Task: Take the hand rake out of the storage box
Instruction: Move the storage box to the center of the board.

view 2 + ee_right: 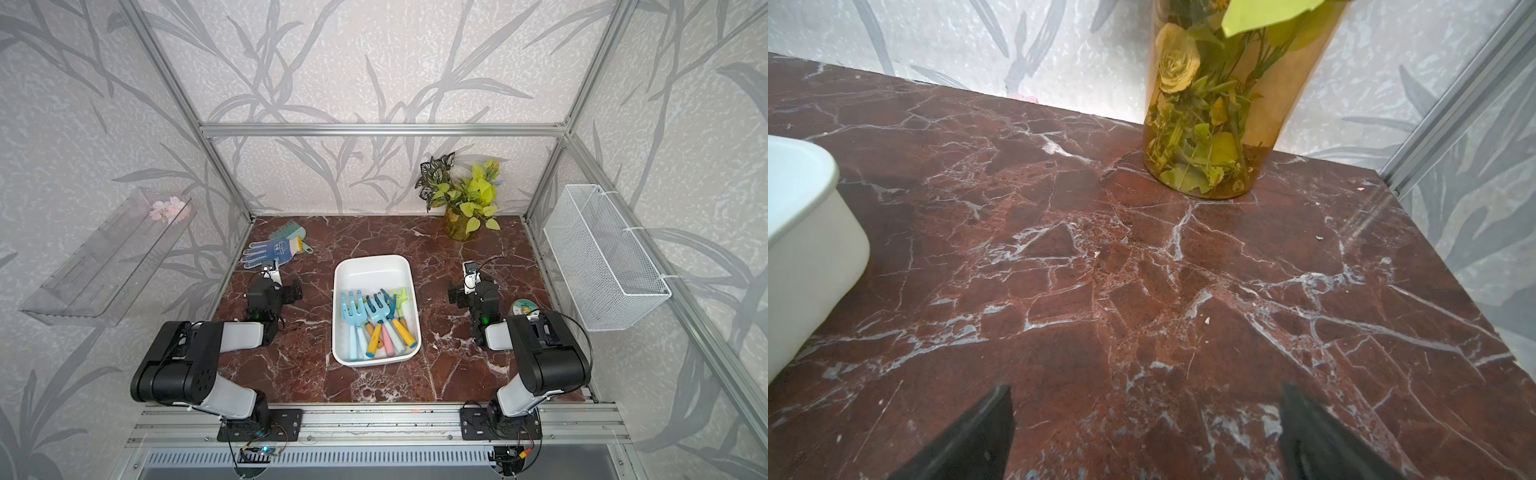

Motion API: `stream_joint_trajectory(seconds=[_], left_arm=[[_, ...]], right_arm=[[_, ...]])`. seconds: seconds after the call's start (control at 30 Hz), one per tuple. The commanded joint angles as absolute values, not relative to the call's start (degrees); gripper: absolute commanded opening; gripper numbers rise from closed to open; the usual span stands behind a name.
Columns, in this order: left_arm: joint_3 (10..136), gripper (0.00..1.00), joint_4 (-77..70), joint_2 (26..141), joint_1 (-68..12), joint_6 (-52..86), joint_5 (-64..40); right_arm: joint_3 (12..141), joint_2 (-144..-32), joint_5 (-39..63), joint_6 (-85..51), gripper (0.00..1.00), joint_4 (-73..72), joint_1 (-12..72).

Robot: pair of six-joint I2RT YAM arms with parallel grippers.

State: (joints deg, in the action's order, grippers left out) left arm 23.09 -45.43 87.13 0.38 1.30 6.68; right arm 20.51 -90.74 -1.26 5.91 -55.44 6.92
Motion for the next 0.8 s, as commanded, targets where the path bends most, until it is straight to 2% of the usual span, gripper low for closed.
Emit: stream_joint_trajectory(seconds=[0.0, 0.47, 0.6, 0.7, 0.77], left_arm=[[23.56, 1.0, -45.86, 87.13, 0.6, 1.67, 6.09], [22.98, 1.0, -46.21, 86.43, 1.69, 2.32, 5.03], [22.08, 1.0, -41.18, 78.18, 1.09, 3.66, 10.64], [24.37, 1.0, -32.82, 70.35, 1.03, 6.83, 13.9], [26.13, 1.0, -28.92, 66.31, 1.05, 12.02, 12.92]], right_arm=[[20.65, -90.79, -0.96, 6.23, 0.99, -57.3, 6.86], [21.06, -90.61, -0.48, 4.93, 0.99, -56.44, 5.63], [17.94, -87.08, -4.16, 4.49, 0.99, -59.88, 6.31], [18.81, -79.57, -2.91, 6.02, 0.99, -52.1, 7.28], [20.97, -75.3, 1.35, 7.05, 0.99, -44.82, 7.3]])
